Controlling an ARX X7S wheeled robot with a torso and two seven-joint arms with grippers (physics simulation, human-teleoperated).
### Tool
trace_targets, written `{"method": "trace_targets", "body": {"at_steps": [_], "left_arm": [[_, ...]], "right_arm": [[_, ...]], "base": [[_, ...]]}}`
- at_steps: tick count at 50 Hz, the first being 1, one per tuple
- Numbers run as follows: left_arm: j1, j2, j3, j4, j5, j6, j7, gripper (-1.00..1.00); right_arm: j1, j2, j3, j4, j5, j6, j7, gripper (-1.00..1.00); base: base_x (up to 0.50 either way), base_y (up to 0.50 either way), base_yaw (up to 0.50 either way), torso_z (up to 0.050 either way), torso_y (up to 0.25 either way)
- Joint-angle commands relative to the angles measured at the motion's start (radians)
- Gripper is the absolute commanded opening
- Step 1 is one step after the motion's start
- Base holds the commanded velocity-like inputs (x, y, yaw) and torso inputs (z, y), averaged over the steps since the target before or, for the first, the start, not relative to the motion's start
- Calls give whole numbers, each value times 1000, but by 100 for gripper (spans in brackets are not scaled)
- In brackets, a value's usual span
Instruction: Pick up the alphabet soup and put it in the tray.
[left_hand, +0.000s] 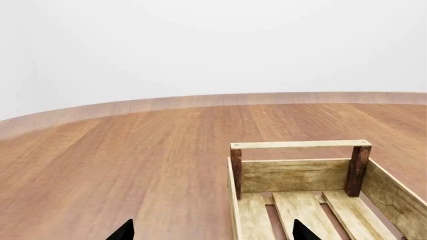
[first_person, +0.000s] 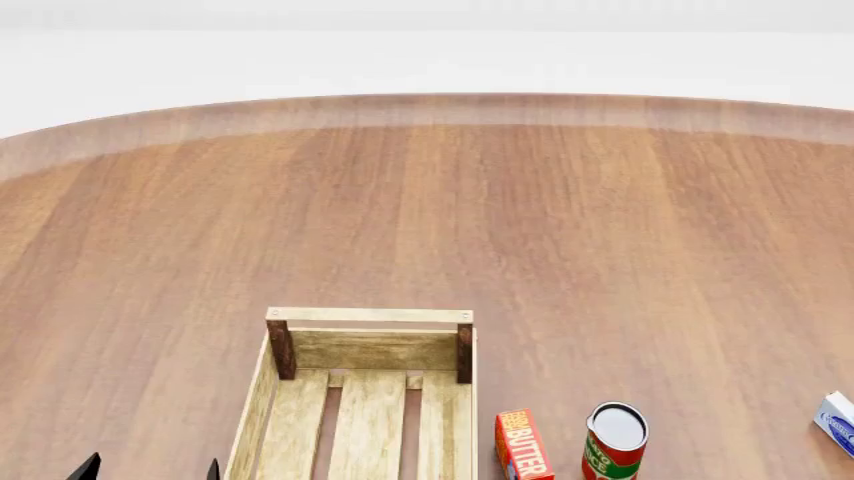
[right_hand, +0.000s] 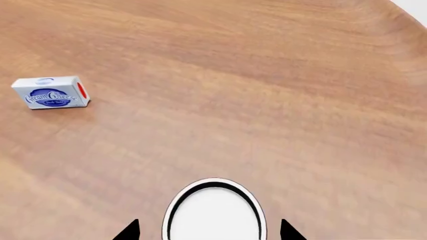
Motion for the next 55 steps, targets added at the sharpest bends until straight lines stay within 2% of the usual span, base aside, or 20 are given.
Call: {"method": "trace_targets", "body": {"at_steps": [1, 55], "left_arm": [[-2, -3, 5, -2, -4, 2, -5, 100], [-6, -20, 24, -4, -27, 8, -25, 100]], "right_arm": [[14, 5, -3, 45, 1, -11, -7, 100], [39, 21, -19, 134, 30, -35, -32, 100]], "base": [[0, 0, 0, 0, 0], [0, 0, 0, 0, 0]]}}
